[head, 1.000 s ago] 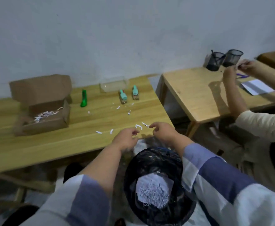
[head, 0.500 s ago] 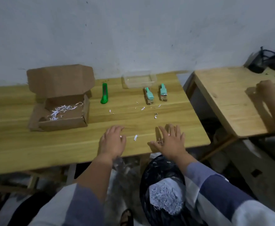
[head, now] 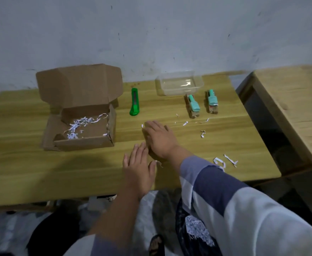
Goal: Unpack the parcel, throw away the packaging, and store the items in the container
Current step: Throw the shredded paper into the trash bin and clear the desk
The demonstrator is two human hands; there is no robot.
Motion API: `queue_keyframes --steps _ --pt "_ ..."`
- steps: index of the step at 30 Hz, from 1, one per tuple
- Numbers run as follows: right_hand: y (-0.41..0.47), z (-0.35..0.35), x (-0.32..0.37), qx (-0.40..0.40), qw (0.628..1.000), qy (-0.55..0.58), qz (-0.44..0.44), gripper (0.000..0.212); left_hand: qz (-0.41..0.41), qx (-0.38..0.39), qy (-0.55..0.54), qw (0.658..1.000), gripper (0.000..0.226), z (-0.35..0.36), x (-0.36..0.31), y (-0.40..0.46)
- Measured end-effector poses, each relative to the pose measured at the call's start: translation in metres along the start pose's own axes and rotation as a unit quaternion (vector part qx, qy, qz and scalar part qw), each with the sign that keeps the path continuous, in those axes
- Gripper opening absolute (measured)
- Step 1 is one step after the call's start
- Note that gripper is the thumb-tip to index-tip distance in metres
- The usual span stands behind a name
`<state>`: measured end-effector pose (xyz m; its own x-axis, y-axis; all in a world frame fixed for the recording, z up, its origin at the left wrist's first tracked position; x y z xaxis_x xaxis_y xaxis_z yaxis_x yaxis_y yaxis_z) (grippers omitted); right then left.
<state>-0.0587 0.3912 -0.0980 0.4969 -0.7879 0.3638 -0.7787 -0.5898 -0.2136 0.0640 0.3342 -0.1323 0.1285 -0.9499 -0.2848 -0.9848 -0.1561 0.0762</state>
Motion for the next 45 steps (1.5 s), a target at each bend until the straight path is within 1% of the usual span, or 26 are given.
queue_keyframes --steps 2,4,6,8,11,13,16,18,20,22,23,24,26,29,31,34,36,38,42,45 --pt "0.01 0.004 0.008 0.035 0.999 -0.019 -0.017 0.052 0.004 -0.005 0.014 1.0 0.052 0.003 0.001 0.001" --pt "0.011 0.008 0.009 0.052 0.997 -0.042 -0.028 0.054 -0.007 -0.004 0.015 1.0 0.055 0.003 0.001 0.002" --pt "0.003 0.007 0.001 0.034 0.997 -0.062 -0.028 0.054 -0.028 0.008 0.01 1.0 0.06 0.003 -0.003 0.003" --pt "-0.007 0.001 -0.017 -0.003 0.994 -0.104 -0.022 0.054 -0.048 0.046 0.018 0.998 0.063 0.005 -0.007 0.008" --pt "-0.014 -0.012 -0.056 -0.049 0.989 -0.136 0.021 0.049 -0.041 0.073 0.007 0.996 0.06 0.009 -0.018 0.023" --pt "-0.013 -0.021 -0.08 -0.042 0.989 -0.13 0.052 0.047 -0.027 0.077 -0.001 0.997 0.06 0.01 -0.027 0.037" --pt "-0.016 -0.027 -0.107 -0.017 0.993 -0.093 0.066 0.047 -0.015 0.085 -0.014 0.996 0.06 0.013 -0.04 0.061" --pt "-0.027 -0.026 -0.118 -0.048 0.996 -0.052 0.059 0.042 -0.003 0.1 -0.016 0.995 0.06 0.015 -0.046 0.078" --pt "-0.04 -0.025 -0.129 -0.113 0.992 -0.015 0.052 0.035 0.011 0.115 -0.019 0.993 0.06 0.015 -0.051 0.095" --pt "-0.048 -0.03 -0.142 -0.17 0.983 0.015 0.073 0.031 0.022 0.122 -0.028 0.992 0.062 0.016 -0.057 0.111" --pt "-0.048 -0.035 -0.149 -0.183 0.978 0.026 0.092 0.031 0.027 0.123 -0.036 0.991 0.062 0.017 -0.059 0.118" --pt "-0.046 -0.039 -0.155 -0.184 0.976 0.031 0.113 0.033 0.033 0.125 -0.043 0.991 0.062 0.018 -0.062 0.124" --pt "-0.038 -0.044 -0.163 -0.152 0.977 0.037 0.146 0.037 0.042 0.13 -0.045 0.99 0.061 0.02 -0.064 0.137" --pt "-0.026 -0.044 -0.166 -0.092 0.984 0.025 0.149 0.04 0.051 0.132 -0.023 0.99 0.059 0.023 -0.062 0.149" --pt "-0.026 -0.04 -0.166 -0.069 0.987 0.01 0.145 0.041 0.072 0.122 -0.021 0.99 0.056 0.025 -0.064 0.144" --pt "-0.04 -0.038 -0.168 -0.099 0.986 0.037 0.128 0.038 0.095 0.091 -0.052 0.99 0.05 0.025 -0.068 0.122" --pt "-0.059 -0.037 -0.168 -0.111 0.984 0.069 0.117 0.037 0.088 0.069 -0.075 0.991 0.047 0.025 -0.074 0.104" --pt "-0.078 -0.031 -0.167 -0.103 0.984 0.09 0.116 0.036 0.079 0.053 -0.087 0.992 0.046 0.026 -0.085 0.086" --pt "-0.106 -0.019 -0.164 -0.1 0.982 0.113 0.118 0.037 0.091 0.05 -0.105 0.989 0.045 0.035 -0.117 0.062" --pt "-0.12 -0.019 -0.166 -0.1 0.978 0.128 0.133 0.039 0.118 0.071 -0.139 0.981 0.046 0.04 -0.141 0.057"
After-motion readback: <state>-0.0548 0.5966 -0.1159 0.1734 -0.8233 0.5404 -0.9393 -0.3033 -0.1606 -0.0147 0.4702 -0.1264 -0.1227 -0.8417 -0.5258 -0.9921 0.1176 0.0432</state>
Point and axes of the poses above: each hand's wrist, its own y-axis towards the middle knuckle, its own z-axis out of the palm, x = y × z, the point moved 2 cm from there along y, towards the middle knuckle, and after that the axes turned 11 degrees about z, right-handed, at the moved point
